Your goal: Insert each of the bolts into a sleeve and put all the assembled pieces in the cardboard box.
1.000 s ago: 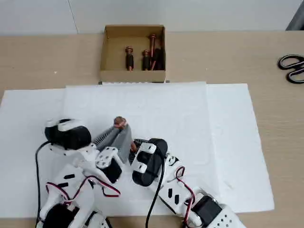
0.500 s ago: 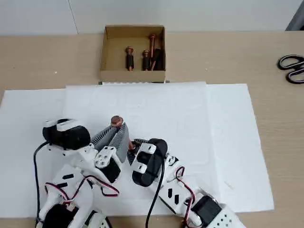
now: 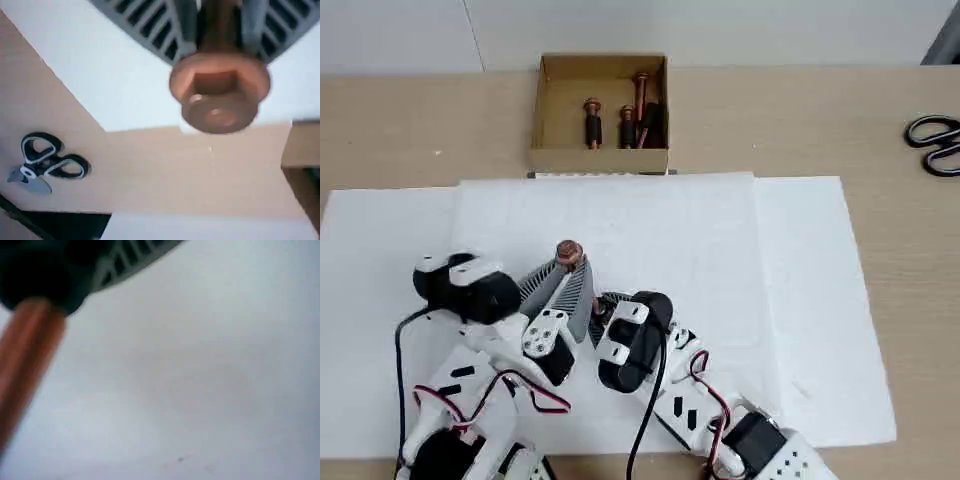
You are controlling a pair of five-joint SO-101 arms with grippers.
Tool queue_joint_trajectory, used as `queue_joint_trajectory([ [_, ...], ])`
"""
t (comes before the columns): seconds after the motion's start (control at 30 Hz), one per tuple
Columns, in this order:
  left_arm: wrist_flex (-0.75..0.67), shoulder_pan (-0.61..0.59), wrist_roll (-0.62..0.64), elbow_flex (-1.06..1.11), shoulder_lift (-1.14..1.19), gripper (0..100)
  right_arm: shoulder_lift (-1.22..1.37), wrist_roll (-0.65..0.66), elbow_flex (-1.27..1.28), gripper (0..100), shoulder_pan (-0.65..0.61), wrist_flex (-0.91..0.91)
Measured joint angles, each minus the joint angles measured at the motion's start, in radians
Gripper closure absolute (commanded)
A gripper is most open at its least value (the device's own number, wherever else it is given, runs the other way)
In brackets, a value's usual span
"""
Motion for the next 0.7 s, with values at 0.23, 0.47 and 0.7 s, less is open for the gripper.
queue_joint_trajectory([
  [0.23, -0.043, 0.006, -0.018, 0.028, 0.0, 100, 0.0, 0.0, 0.0, 99.5, 0.0, 0.0],
  [0.47, -0.043, 0.006, 0.017, 0.048, 0.0, 100, 0.0, 0.0, -0.003, 99.5, 0.0, 0.0],
  [0.7, -0.041, 0.006, 0.02, 0.069, 0.0, 100, 0.002, 0.0, -0.005, 99.5, 0.0, 0.0],
])
